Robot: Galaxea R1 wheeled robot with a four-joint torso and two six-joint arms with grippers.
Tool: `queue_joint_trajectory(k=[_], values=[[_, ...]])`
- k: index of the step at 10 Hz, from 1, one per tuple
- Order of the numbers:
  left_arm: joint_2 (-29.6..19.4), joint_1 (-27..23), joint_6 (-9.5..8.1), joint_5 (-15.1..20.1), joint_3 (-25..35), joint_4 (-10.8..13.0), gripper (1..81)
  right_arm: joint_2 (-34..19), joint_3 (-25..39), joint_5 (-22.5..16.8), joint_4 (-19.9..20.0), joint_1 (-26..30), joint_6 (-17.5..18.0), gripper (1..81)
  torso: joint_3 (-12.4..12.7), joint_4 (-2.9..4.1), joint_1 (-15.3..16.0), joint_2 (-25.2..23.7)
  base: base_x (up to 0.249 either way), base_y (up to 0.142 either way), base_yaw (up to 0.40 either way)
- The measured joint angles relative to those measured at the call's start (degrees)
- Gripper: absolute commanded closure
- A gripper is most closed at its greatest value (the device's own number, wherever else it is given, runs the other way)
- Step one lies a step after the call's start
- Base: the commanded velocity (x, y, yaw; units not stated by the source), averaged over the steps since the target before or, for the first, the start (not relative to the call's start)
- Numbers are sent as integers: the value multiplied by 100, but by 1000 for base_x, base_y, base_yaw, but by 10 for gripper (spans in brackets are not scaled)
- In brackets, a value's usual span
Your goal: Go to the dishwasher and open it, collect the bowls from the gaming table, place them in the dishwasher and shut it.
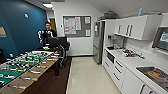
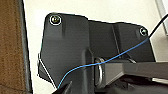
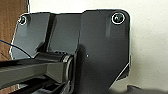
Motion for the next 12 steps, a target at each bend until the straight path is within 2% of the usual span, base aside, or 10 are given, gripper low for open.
queue_joint_trajectory(k=[12], values=[[16, 35, 2, 23, 0, 0, 10, -4, 77, 10, -9, -16, -15, 10, 0, 0, 0, 0, 0, 0, 354]])
